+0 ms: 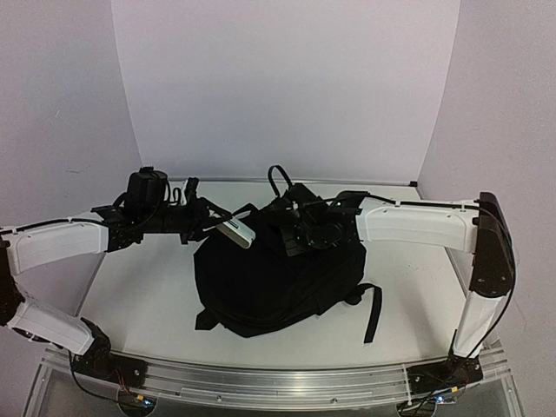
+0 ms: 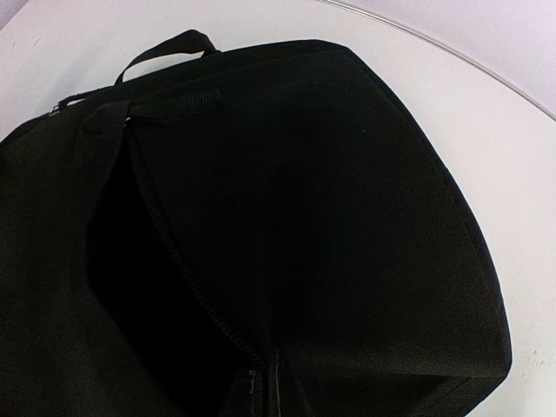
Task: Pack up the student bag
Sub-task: Place the stationery in the student bag.
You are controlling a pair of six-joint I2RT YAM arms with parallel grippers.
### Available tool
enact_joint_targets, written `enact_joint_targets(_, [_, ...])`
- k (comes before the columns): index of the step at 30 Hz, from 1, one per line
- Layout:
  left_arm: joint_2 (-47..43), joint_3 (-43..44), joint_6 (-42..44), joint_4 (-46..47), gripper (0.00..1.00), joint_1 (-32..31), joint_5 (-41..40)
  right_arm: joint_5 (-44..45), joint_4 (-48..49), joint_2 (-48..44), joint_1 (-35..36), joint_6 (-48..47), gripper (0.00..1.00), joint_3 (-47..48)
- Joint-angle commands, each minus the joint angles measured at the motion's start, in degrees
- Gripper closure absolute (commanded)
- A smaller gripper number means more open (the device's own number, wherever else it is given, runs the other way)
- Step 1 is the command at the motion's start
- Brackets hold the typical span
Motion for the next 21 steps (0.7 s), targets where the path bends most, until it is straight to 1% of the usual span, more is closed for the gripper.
enact_joint_targets(1, [0.87,-1.31,-2.51,12.19,1.00,-2.11,-6.37,0.90,-0.03,-2.86,-1.22,4.29,1.00,2.52])
enact_joint_targets(5, [3.21,-0.17,-3.12,16.97,1.00,-4.98,-10.16,-1.91,1.49,-4.94,-1.23,5.68,1.00,2.00])
enact_joint_targets(7, [5.18,0.52,-3.81,19.40,1.00,-6.08,-10.20,-2.77,2.18,-5.55,-1.21,5.96,1.00,1.64])
enact_joint_targets(11, [10.03,2.83,-4.70,21.23,1.00,-7.89,-9.43,-3.27,2.84,-6.32,-1.24,6.52,1.00,1.33])
enact_joint_targets(16, [15.23,1.93,-7.48,30.40,1.00,-8.62,-10.73,-2.96,3.39,-7.12,-1.32,7.26,1.00,0.70])
enact_joint_targets(18, [16.20,1.93,-6.84,32.45,1.00,-9.29,-12.83,-3.16,3.69,-7.51,-1.34,7.58,1.00,0.51])
enact_joint_targets(21, [17.59,2.14,-4.35,32.32,1.00,-10.84,-18.36,-3.60,4.04,-8.14,-1.28,7.87,1.00,0.25])
